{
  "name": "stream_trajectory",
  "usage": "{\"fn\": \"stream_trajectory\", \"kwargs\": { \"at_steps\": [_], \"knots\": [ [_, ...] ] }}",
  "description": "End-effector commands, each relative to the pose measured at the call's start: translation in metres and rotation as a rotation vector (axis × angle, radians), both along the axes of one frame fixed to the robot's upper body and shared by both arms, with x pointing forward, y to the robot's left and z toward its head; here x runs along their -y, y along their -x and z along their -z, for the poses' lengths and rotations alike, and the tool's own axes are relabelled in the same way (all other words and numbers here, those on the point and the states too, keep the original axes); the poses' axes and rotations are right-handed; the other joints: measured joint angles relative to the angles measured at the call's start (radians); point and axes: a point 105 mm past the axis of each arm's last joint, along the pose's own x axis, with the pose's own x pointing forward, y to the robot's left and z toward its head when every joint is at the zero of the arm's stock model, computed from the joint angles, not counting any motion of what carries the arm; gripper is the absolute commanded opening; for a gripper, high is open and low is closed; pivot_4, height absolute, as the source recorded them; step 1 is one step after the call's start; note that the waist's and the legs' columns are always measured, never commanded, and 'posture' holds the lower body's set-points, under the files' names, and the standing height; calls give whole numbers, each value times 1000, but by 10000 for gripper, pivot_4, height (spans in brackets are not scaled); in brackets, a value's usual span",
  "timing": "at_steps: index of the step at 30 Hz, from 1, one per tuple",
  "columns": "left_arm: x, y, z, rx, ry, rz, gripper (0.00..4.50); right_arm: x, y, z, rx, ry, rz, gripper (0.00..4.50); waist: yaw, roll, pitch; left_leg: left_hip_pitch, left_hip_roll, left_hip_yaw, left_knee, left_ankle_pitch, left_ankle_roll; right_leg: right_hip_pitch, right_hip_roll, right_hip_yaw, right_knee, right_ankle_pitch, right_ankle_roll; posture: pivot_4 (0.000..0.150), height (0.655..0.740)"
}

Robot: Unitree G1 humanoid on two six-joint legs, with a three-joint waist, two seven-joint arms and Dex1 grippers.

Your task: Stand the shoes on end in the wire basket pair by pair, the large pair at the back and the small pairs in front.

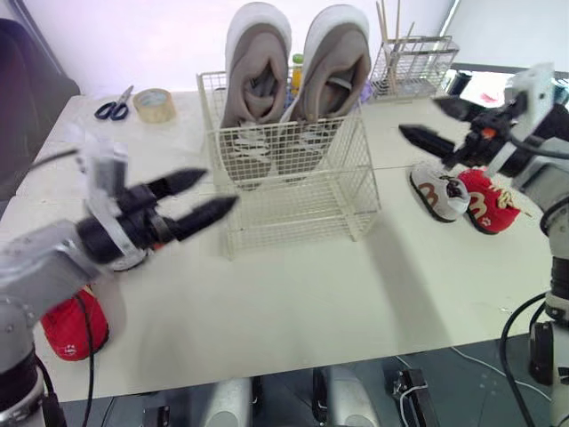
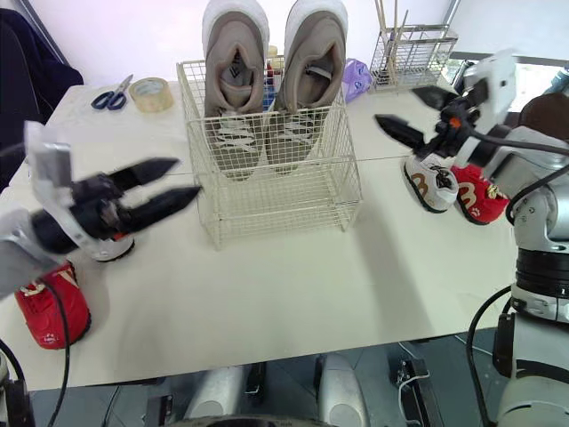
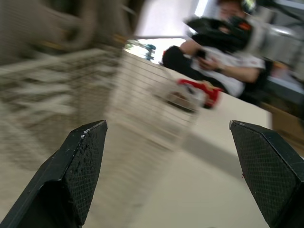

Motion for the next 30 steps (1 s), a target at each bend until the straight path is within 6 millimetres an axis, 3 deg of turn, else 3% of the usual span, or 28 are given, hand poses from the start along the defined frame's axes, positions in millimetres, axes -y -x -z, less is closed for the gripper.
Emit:
{"fn": "stream_trajectory", "kwargs": {
  "at_steps": [1,4,9,15,30],
  "knots": [
    [33,22,7,7,19,141,42973,42,15,3,51,-24,193,45000,3,0,-1,0,0,-1,-1,0,0,0,0,0,0,0,0,1500,7400],
    [47,28,13,-52,146,177,42973,66,28,40,-31,-32,313,45000,3,2,-2,1,0,-1,-2,0,0,1,0,0,0,0,0,1500,7400],
    [61,38,38,-88,61,218,42973,77,45,97,-149,-75,420,45000,-5,13,-9,3,1,3,-1,0,0,1,1,2,2,0,0,1500,7400],
    [67,40,39,-79,37,257,42973,85,34,129,-227,-105,430,45000,-4,17,-11,8,1,6,-1,0,0,4,4,7,1,-1,-1,1500,7400],
    [55,46,40,-84,-22,205,42973,81,-9,173,-311,-178,401,45000,-5,17,-11,15,2,5,-3,-2,2,14,4,7,-9,-1,-2,1500,7400]
  ]
}}
